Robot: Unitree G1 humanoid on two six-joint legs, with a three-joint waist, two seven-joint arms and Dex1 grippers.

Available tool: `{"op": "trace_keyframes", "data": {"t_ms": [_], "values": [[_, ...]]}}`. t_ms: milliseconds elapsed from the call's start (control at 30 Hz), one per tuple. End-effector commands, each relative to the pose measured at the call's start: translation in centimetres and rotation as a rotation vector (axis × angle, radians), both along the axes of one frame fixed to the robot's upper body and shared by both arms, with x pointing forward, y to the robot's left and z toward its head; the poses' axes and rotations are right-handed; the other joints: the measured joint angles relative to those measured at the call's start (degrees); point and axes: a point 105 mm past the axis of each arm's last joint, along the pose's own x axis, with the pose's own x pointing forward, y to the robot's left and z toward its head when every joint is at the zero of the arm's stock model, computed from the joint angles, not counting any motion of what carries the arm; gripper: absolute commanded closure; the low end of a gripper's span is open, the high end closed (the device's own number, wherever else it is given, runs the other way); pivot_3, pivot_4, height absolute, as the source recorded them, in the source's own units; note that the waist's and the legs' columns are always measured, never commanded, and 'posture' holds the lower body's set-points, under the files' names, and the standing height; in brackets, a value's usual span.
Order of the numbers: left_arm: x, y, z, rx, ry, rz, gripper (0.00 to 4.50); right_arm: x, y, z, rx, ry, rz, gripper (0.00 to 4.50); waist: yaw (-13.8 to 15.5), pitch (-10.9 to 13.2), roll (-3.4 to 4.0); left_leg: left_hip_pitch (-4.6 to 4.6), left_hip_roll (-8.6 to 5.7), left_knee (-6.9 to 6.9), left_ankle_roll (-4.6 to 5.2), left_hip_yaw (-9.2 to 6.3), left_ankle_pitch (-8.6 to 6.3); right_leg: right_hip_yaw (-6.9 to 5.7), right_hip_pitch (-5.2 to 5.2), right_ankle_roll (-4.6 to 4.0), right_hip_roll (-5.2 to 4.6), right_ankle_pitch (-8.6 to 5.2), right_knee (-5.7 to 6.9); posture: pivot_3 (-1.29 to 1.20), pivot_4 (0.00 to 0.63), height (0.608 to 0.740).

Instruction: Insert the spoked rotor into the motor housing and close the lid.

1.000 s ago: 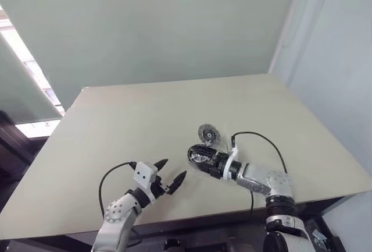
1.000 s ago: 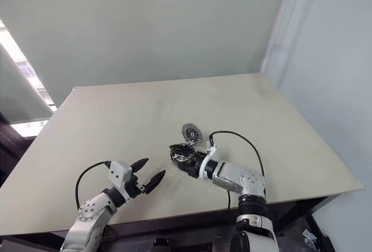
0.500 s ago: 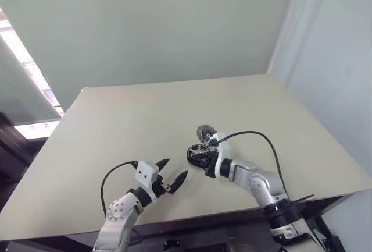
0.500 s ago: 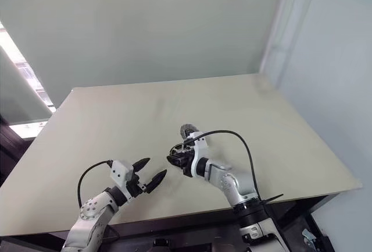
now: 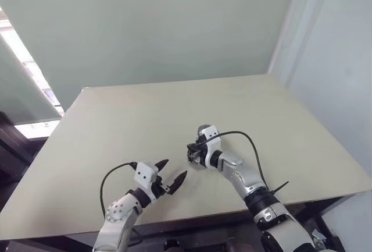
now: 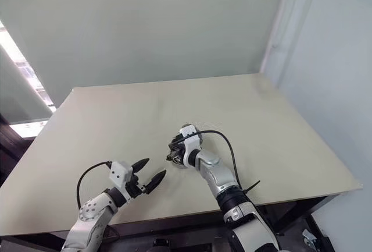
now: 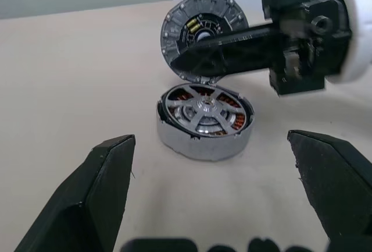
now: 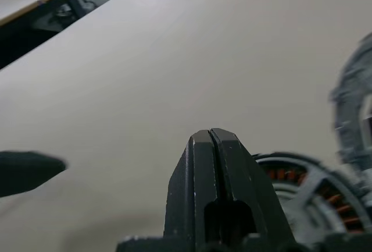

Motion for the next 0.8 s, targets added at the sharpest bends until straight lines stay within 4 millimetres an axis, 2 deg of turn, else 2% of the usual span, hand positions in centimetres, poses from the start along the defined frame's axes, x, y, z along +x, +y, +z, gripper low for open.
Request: {"op": "trace_keyframes", "data": {"t_ms": [33, 200, 300, 400, 667, 733, 800], "values": [[0.3, 0.4, 1.7, 0.005, -0.072, 0.009, 0.00, 1.5, 0.0, 1.6, -0.001, -0.087, -0.040, 4.48, -0.02, 0.00, 0.00, 0.02, 0.00, 0.00, 0.00, 0.00, 0.00, 0.00, 0.01, 0.00, 0.00, 0.00, 0.01, 0.00, 0.000, 0.740], [0.3, 0.4, 1.7, 0.007, -0.074, 0.014, 0.00, 0.8, -0.5, -3.6, -0.161, 0.056, -0.036, 4.48, -0.01, 0.00, 0.00, 0.16, 0.01, -0.01, 0.00, -0.02, 0.00, 0.00, 0.16, -0.01, 0.02, 0.00, 0.01, 0.00, 0.000, 0.740], [0.3, 0.5, 1.8, 0.008, -0.077, 0.018, 0.00, 0.3, -0.6, -4.6, -0.191, 0.084, -0.026, 4.48, -0.02, -0.01, 0.01, 0.15, -0.01, -0.01, 0.00, 0.00, 0.00, 0.03, 0.15, -0.01, 0.00, 0.00, 0.01, 0.00, 0.000, 0.740], [0.3, 0.5, 1.8, 0.008, -0.078, 0.019, 0.00, 0.4, -0.6, -4.2, -0.168, 0.073, -0.024, 4.48, -0.02, -0.01, 0.01, 0.21, -0.01, 0.01, 0.00, -0.01, 0.00, 0.02, 0.24, -0.01, -0.01, 0.00, 0.01, 0.00, 0.000, 0.740], [0.1, 0.1, 1.5, 0.001, -0.069, 0.006, 0.00, 2.2, -0.3, 2.4, 0.026, -0.127, -0.069, 4.48, -0.02, -0.01, 0.02, 0.21, 0.00, 0.03, 0.00, -0.04, 0.00, 0.00, 0.24, -0.01, 0.02, 0.00, 0.03, 0.00, 0.000, 0.740], [0.2, -0.1, 1.5, -0.001, -0.070, 0.001, 0.00, 2.3, -0.2, 2.3, 0.005, -0.126, -0.075, 4.48, -0.03, -0.01, 0.02, 0.21, 0.00, 0.03, 0.00, -0.04, 0.00, 0.00, 0.24, -0.01, 0.02, 0.00, 0.02, 0.00, 0.000, 0.740], [0.3, -0.1, 1.6, -0.002, -0.071, 0.000, 0.00, 2.3, 0.0, 0.9, -0.049, -0.083, -0.076, 4.48, -0.02, -0.01, 0.01, 0.22, 0.00, 0.03, 0.00, -0.03, 0.00, 0.00, 0.25, -0.01, 0.01, 0.00, 0.02, 0.00, 0.000, 0.740]]}}
